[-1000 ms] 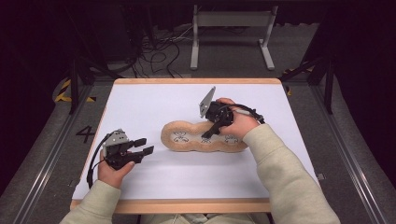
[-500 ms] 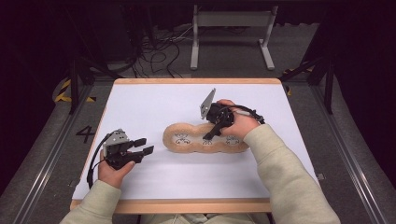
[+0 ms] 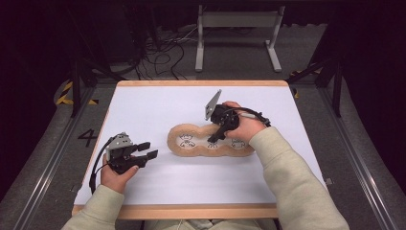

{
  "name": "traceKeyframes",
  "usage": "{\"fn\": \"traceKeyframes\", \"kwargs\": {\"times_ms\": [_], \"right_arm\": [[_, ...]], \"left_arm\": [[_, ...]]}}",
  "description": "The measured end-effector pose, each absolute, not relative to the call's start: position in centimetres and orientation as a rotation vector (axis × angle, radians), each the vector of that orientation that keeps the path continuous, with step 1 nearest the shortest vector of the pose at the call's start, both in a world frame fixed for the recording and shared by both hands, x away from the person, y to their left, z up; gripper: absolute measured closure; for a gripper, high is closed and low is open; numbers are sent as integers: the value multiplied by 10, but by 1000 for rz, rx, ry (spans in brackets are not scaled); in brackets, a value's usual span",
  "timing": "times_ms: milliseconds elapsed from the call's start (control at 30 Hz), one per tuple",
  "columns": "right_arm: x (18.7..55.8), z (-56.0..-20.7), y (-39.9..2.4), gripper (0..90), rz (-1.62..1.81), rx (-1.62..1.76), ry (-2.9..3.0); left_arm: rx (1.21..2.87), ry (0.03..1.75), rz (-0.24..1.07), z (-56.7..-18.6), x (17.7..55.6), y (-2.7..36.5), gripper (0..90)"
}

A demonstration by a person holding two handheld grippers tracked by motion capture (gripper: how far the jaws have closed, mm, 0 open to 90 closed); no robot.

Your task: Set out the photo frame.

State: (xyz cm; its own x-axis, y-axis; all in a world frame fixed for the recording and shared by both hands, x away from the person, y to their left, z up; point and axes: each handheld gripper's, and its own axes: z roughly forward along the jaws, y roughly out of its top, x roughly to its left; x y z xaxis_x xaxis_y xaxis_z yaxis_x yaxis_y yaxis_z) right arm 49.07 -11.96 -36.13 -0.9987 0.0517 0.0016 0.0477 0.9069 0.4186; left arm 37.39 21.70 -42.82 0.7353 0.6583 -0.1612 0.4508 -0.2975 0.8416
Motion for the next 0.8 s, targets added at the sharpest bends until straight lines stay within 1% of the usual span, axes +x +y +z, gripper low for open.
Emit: {"fn": "traceKeyframes", "kwargs": {"times_ms": [67, 133, 167, 233, 367, 467, 667, 800], "right_arm": [[492, -361, -120, 425, 686, 139, 3015], [492, -360, -120, 383, 681, 155, 2992], [492, -360, -120, 383, 681, 155, 2992], [493, -360, -121, 298, 691, 194, 2961], [492, -359, -123, 234, 714, 238, 2939], [491, -356, -124, 205, 740, 247, 2913], [479, -341, -128, 199, 798, 231, 2841], [472, -332, -132, 193, 809, 257, 2811]], "left_arm": [[1947, 845, 269, -428, 374, 217, 508], [1947, 850, 260, -428, 374, 217, 508], [1947, 850, 260, -428, 374, 217, 507], [1945, 850, 273, -428, 374, 217, 503], [1947, 849, 272, -429, 375, 217, 499], [1946, 852, 276, -429, 375, 217, 489], [1935, 869, 289, -430, 376, 218, 452], [1932, 856, 291, -428, 375, 218, 443]]}}
